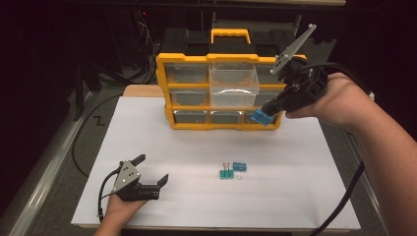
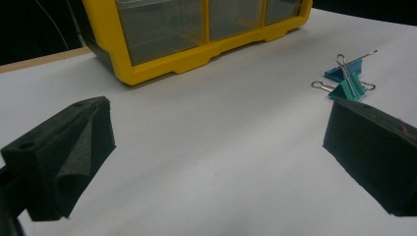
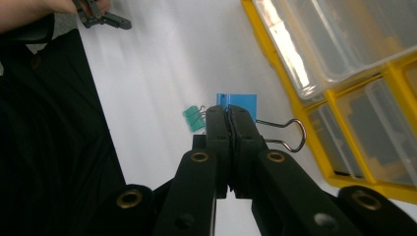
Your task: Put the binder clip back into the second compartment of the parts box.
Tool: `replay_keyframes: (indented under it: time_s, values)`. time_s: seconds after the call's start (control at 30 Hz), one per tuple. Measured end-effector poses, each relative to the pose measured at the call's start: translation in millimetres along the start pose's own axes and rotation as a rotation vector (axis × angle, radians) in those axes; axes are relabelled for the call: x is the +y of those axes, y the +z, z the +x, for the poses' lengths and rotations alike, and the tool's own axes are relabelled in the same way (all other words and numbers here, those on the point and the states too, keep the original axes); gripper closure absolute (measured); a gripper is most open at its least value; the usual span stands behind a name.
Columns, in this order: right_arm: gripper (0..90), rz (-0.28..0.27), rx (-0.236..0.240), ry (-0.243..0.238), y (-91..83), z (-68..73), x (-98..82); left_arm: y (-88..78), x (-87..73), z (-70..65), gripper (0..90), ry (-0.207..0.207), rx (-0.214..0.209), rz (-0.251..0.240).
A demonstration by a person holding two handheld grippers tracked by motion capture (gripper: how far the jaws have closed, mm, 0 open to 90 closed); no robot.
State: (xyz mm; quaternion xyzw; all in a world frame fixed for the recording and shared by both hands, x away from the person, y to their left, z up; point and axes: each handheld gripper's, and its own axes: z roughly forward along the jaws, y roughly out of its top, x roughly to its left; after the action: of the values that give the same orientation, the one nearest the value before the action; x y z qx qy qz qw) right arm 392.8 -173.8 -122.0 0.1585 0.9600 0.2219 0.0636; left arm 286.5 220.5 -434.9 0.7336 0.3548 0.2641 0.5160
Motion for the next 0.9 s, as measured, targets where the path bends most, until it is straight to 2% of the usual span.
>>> replay_keyframes:
  time_s: [0.43,0.57,0.77,0.9]
  values:
    - [90.0,-0.021,-0.052,0.001,-29.0,-11.6,28.1,-1.0,0.0,1.0,0.2,-0.002,0.001,-0.001]
    - [90.0,-0.019,-0.055,0.002,-30.2,-15.6,34.6,-1.1,0.0,1.2,0.2,-0.005,0.001,-0.002]
    - [90.0,-0.01,-0.061,-0.008,-27.7,-24.8,56.8,-1.6,0.0,1.8,0.2,-0.006,0.001,-0.005]
    - [90.0,-0.01,-0.069,-0.009,-25.3,-28.1,65.3,-1.8,-0.1,1.9,0.2,-0.007,0.0,-0.006]
